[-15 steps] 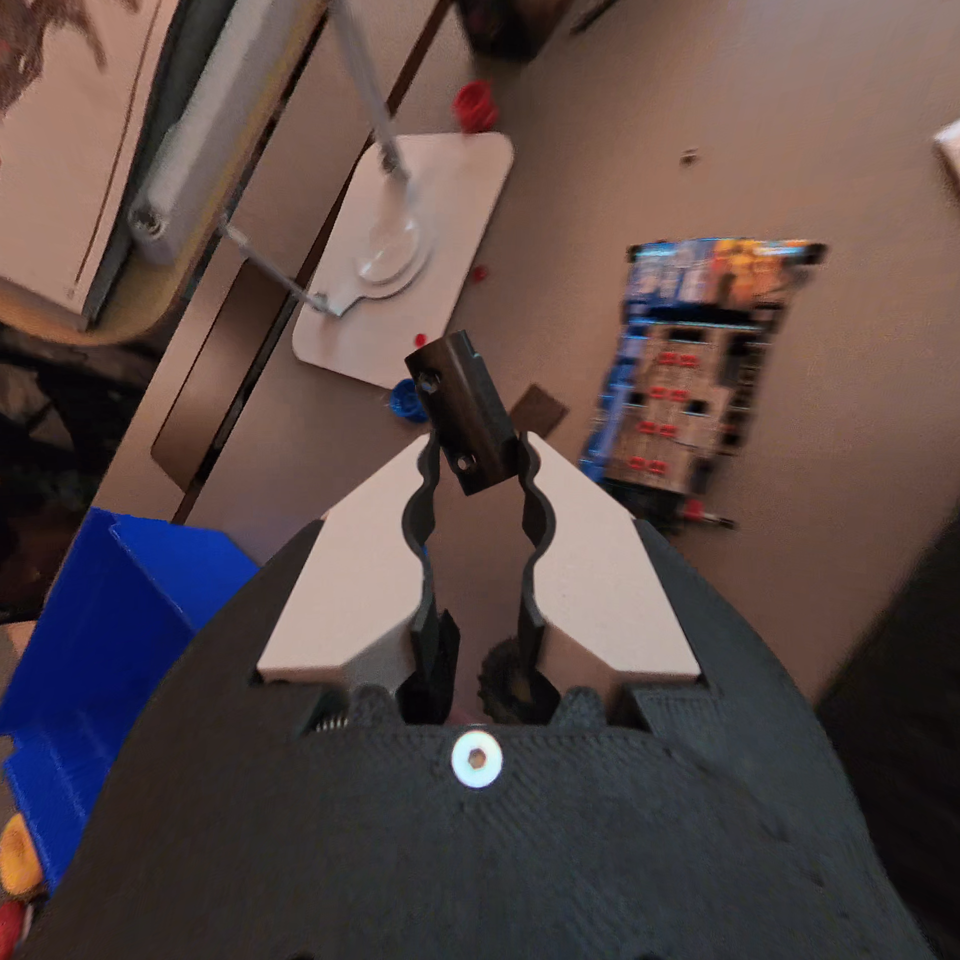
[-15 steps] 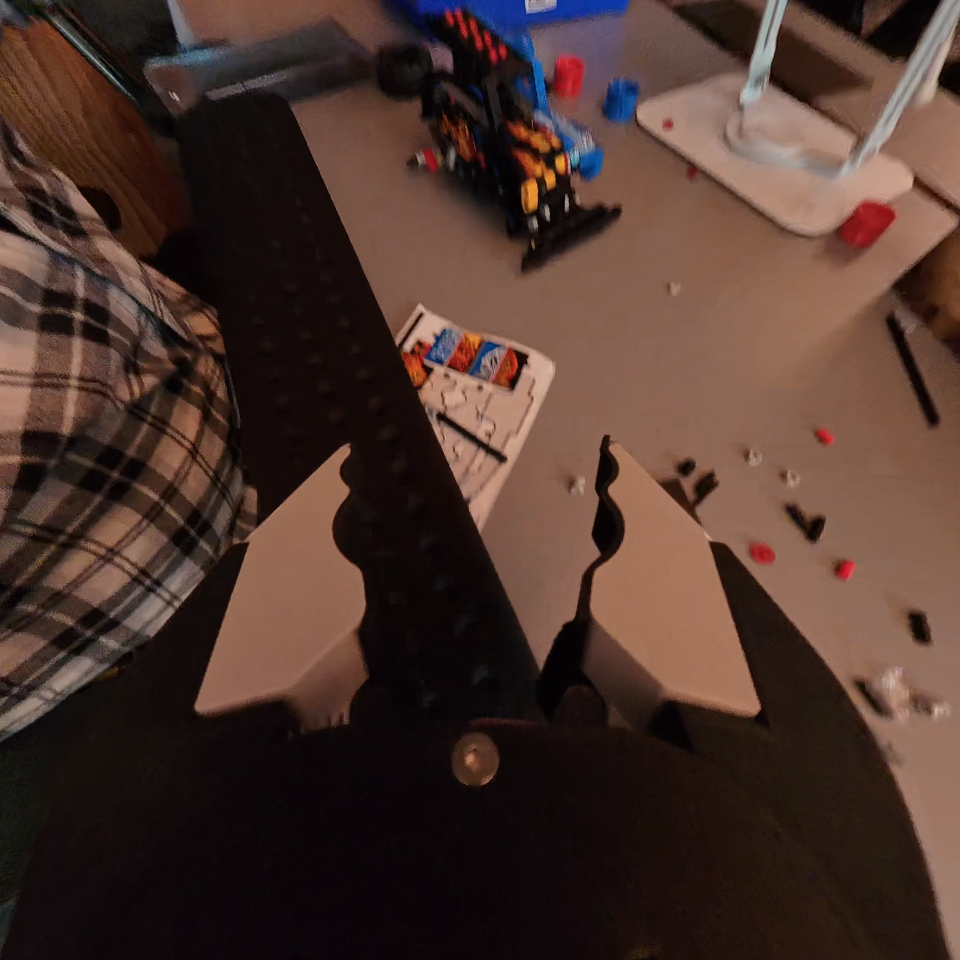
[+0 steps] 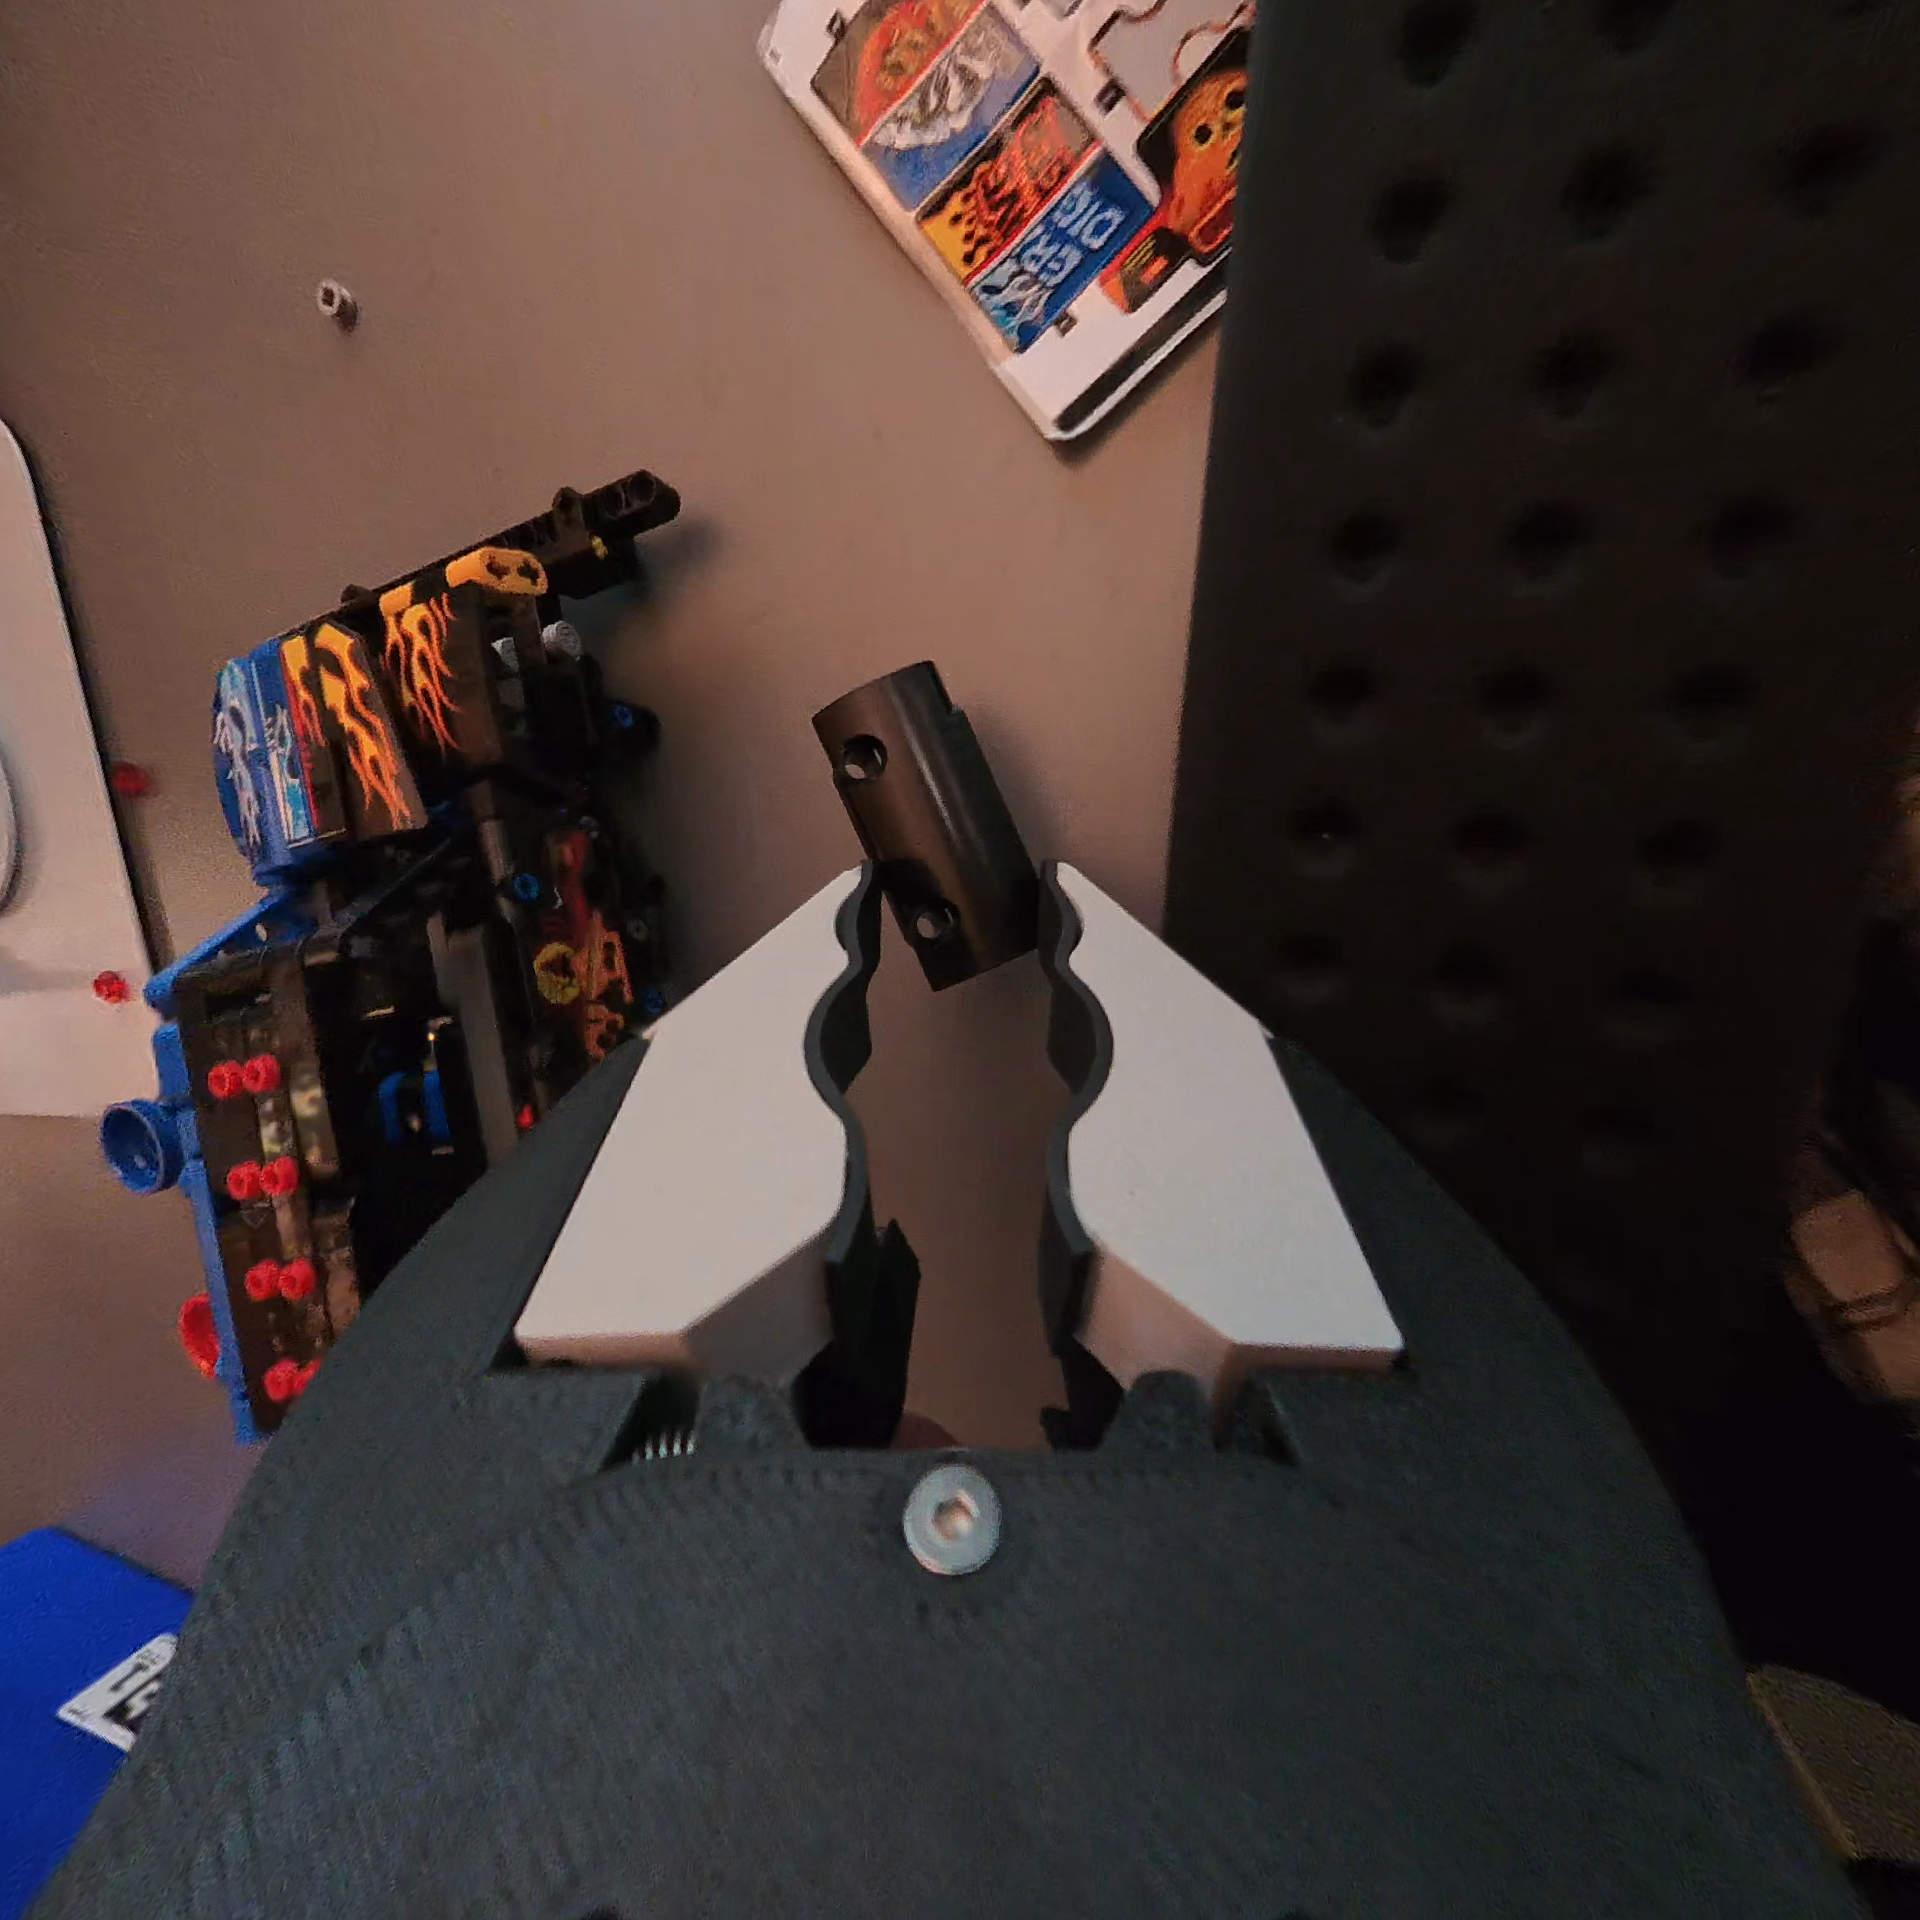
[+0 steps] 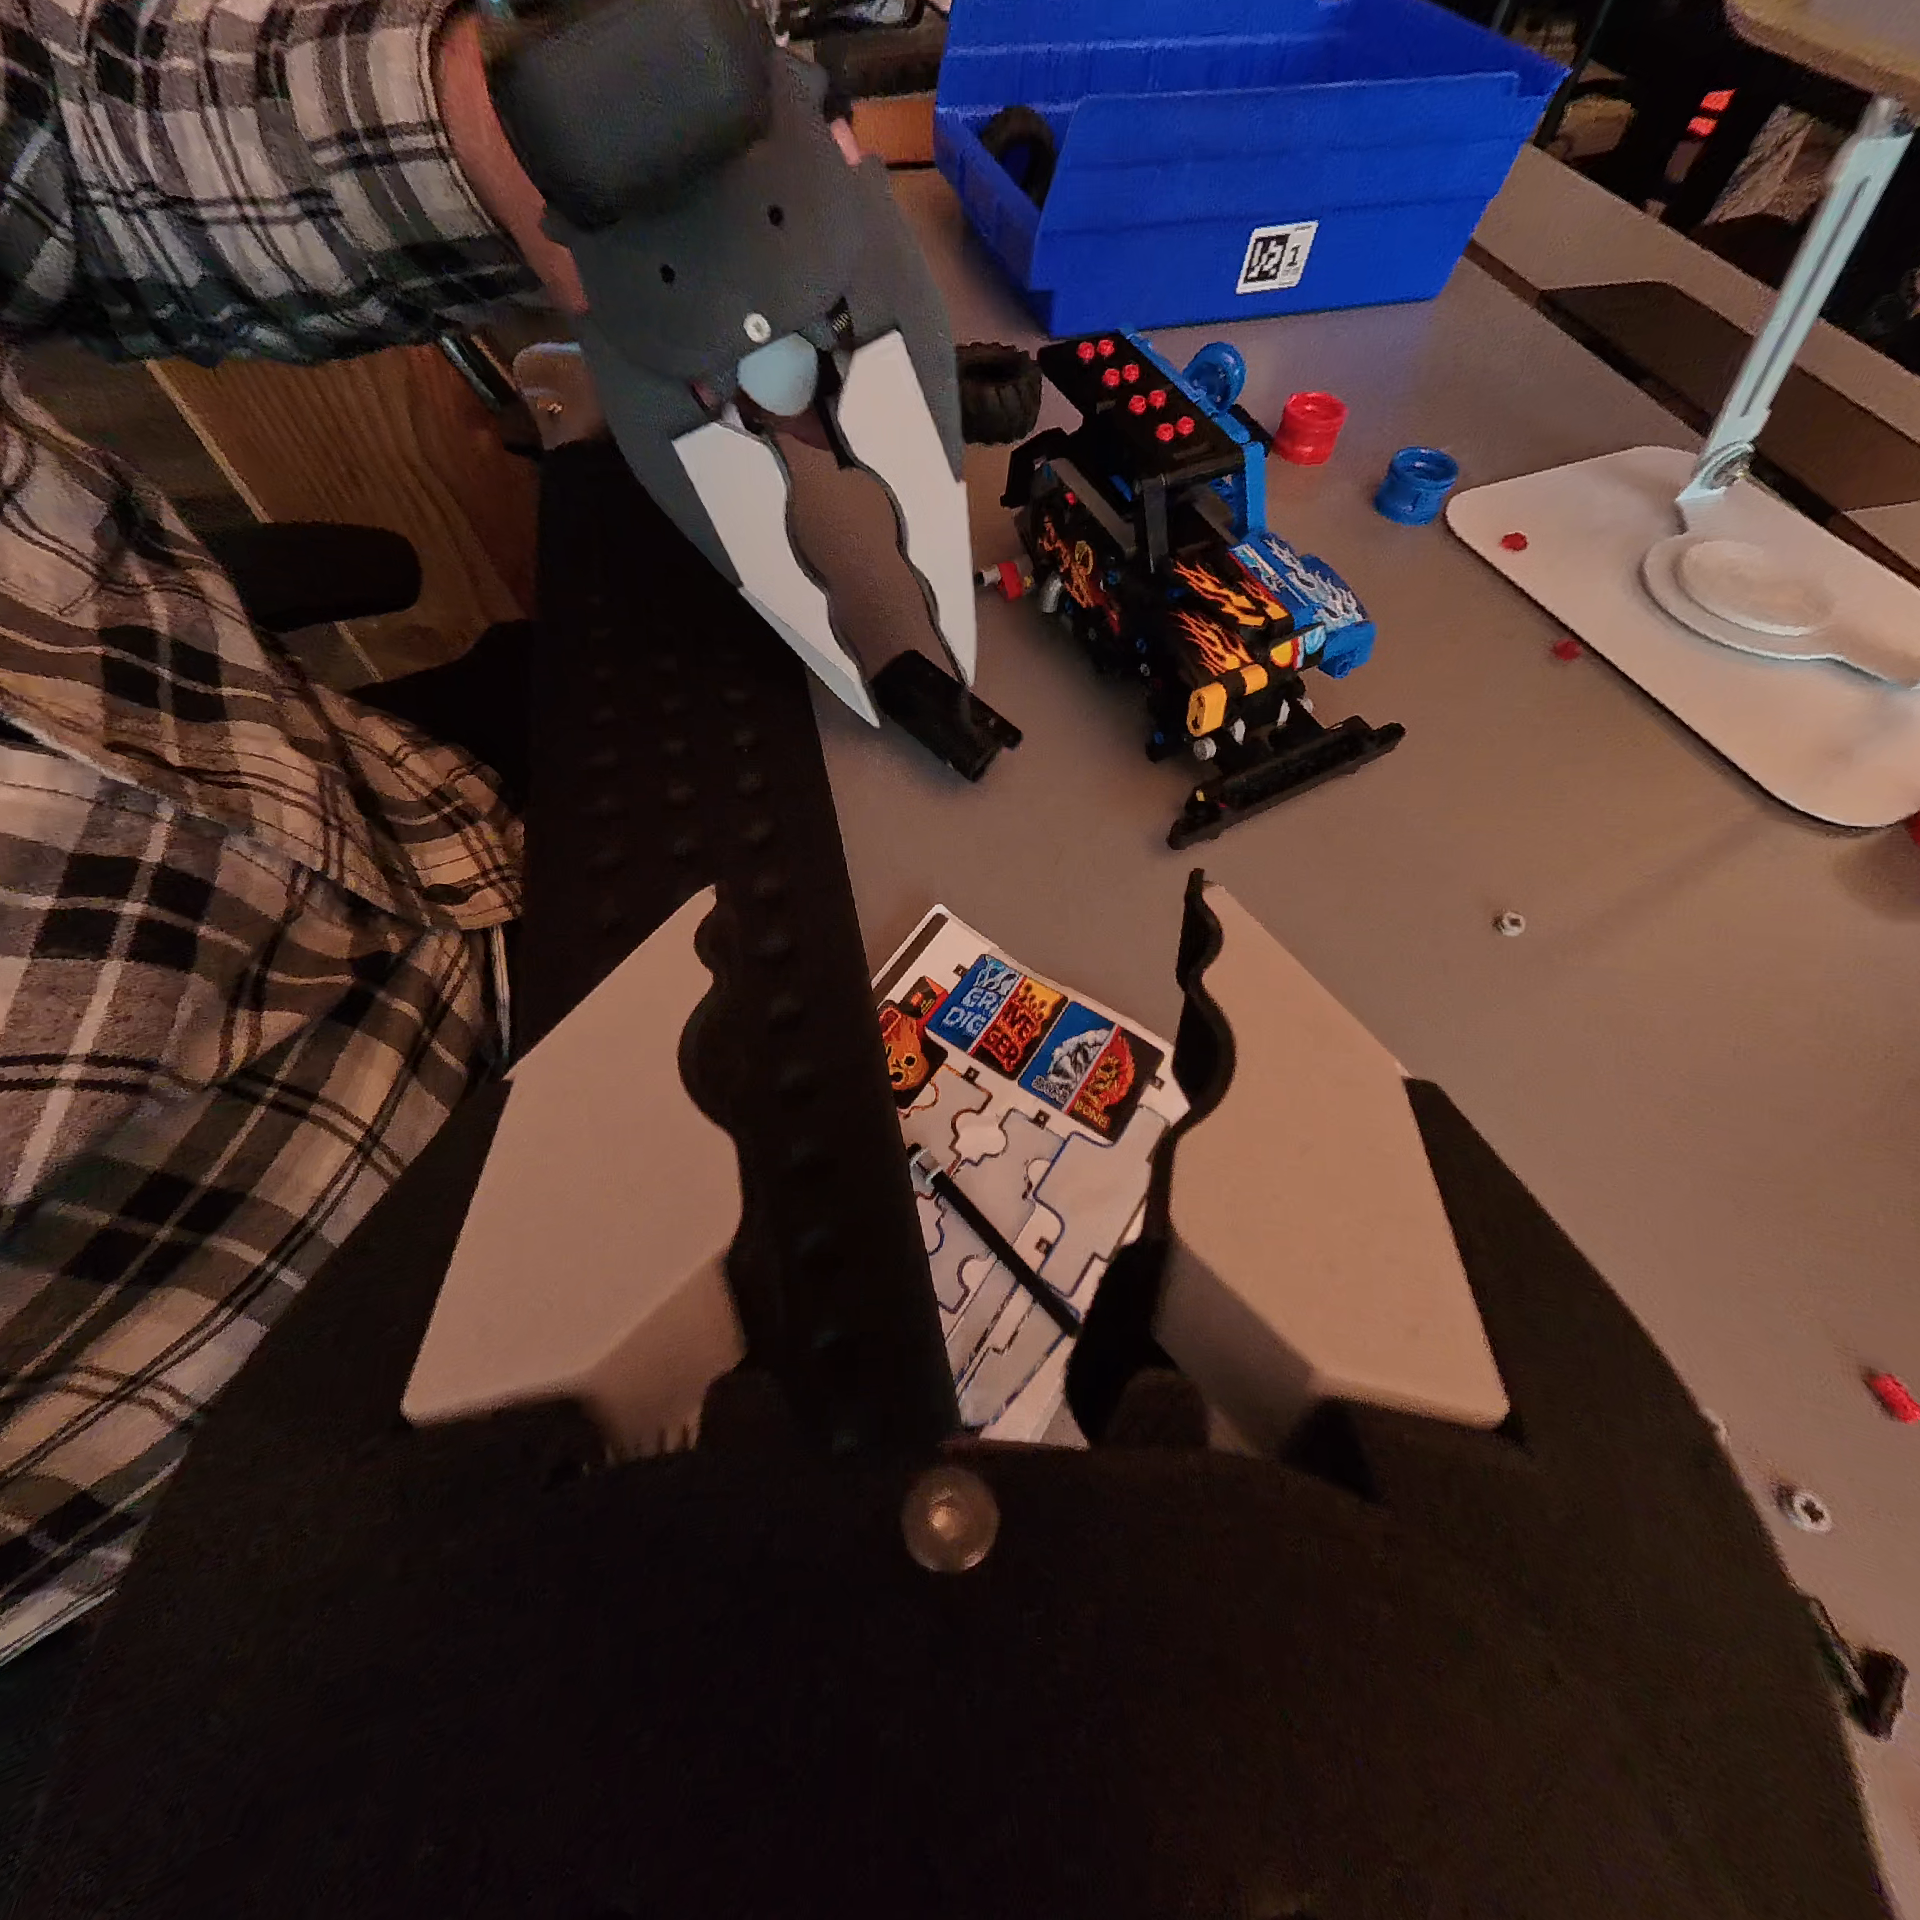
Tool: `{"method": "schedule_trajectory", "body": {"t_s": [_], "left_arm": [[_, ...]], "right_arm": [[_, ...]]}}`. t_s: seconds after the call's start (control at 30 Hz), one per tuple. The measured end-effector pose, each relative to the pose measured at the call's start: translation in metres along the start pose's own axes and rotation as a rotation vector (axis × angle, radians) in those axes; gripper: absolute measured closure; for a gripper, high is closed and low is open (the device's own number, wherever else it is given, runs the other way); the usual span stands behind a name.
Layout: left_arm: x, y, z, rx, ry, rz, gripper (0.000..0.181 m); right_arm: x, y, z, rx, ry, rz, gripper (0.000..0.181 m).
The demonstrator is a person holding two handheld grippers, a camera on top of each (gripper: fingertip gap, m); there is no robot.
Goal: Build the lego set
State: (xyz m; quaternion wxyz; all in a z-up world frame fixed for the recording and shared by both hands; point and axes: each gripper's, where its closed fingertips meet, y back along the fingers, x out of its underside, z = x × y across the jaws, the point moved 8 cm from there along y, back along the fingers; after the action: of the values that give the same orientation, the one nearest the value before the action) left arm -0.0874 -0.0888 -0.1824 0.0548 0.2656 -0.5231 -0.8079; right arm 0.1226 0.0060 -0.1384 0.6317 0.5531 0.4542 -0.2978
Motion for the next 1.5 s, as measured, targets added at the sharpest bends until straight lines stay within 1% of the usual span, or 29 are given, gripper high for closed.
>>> {"method": "schedule_trajectory", "body": {"t_s": [0.03,0.1,0.2,0.23,0.33,0.4,0.47,0.5,0.53,0.57,0.63,0.67,0.7,0.77,0.8,0.87,0.97,1.0,1.03,1.1,1.2,1.37,1.5], "left_arm": [[0.000,-0.005,0.001,0.001,-0.002,0.004,0.152],[0.002,-0.013,0.001,0.016,0.009,0.012,0.149],[0.006,-0.005,0.007,-0.032,0.051,-0.024,0.131],[0.009,0.003,0.011,-0.063,0.066,-0.044,0.129],[0.019,0.038,0.034,-0.223,0.123,-0.140,0.128],[0.031,0.056,0.054,-0.313,0.192,-0.178,0.114],[0.050,0.056,0.070,-0.310,0.246,-0.095,0.101],[0.059,0.054,0.076,-0.327,0.256,-0.058,0.098],[0.066,0.050,0.080,-0.310,0.268,-0.047,0.098],[0.070,0.044,0.081,-0.257,0.294,-0.053,0.099],[0.071,0.035,0.083,-0.193,0.332,-0.122,0.108],[0.070,0.032,0.083,-0.185,0.347,-0.151,0.109],[0.069,0.032,0.084,-0.205,0.342,-0.169,0.116],[0.064,0.030,0.080,-0.237,0.314,-0.185,0.117],[0.060,0.029,0.077,-0.277,0.278,-0.192,0.117],[0.052,0.029,0.067,-0.387,0.165,-0.182,0.117],[0.042,0.026,0.051,-0.628,-0.069,-0.097,0.117],[0.040,0.025,0.046,-0.675,-0.123,-0.096,0.118],[0.038,0.025,0.041,-0.726,-0.174,-0.101,0.127],[0.033,0.023,0.031,-0.778,-0.247,-0.105,0.127],[0.030,0.019,0.026,-0.814,-0.295,-0.097,0.128],[0.029,0.017,0.028,-0.814,-0.300,-0.096,0.128],[0.025,0.017,0.037,-0.765,-0.240,-0.097,0.128]], "right_arm": [[-0.001,-0.004,0.000,-0.006,0.006,0.009,0.098],[-0.002,-0.010,-0.002,-0.015,0.010,0.029,0.098],[-0.001,-0.016,-0.007,-0.014,0.018,0.057,0.099],[0.000,-0.016,-0.009,-0.014,0.017,0.058,0.099],[0.003,-0.016,-0.018,-0.007,0.001,0.044,0.100],[0.007,-0.017,-0.024,0.003,-0.016,0.031,0.102],[0.011,-0.018,-0.029,0.009,-0.031,0.011,0.104],[0.013,-0.019,-0.030,0.008,-0.036,0.000,0.105],[0.015,-0.020,-0.031,0.008,-0.041,-0.011,0.106],[0.017,-0.021,-0.032,0.007,-0.047,-0.019,0.107],[0.022,-0.022,-0.034,0.001,-0.066,-0.026,0.109],[0.024,-0.023,-0.034,-0.002,-0.070,-0.031,0.109],[0.025,-0.022,-0.034,-0.004,-0.071,-0.038,0.109],[0.026,-0.022,-0.034,0.000,-0.066,-0.046,0.111],[0.027,-0.022,-0.035,0.007,-0.064,-0.045,0.112],[0.028,-0.021,-0.038,0.017,-0.064,-0.047,0.113],[0.029,-0.019,-0.040,0.028,-0.067,-0.053,0.113],[0.030,-0.019,-0.040,0.030,-0.067,-0.054,0.113],[0.030,-0.019,-0.040,0.030,-0.066,-0.056,0.113],[0.031,-0.019,-0.040,0.029,-0.063,-0.055,0.114],[0.031,-0.020,-0.039,0.025,-0.061,-0.051,0.113],[0.033,-0.021,-0.039,0.027,-0.061,-0.039,0.113],[0.034,-0.022,-0.040,0.030,-0.062,-0.032,0.113]]}}
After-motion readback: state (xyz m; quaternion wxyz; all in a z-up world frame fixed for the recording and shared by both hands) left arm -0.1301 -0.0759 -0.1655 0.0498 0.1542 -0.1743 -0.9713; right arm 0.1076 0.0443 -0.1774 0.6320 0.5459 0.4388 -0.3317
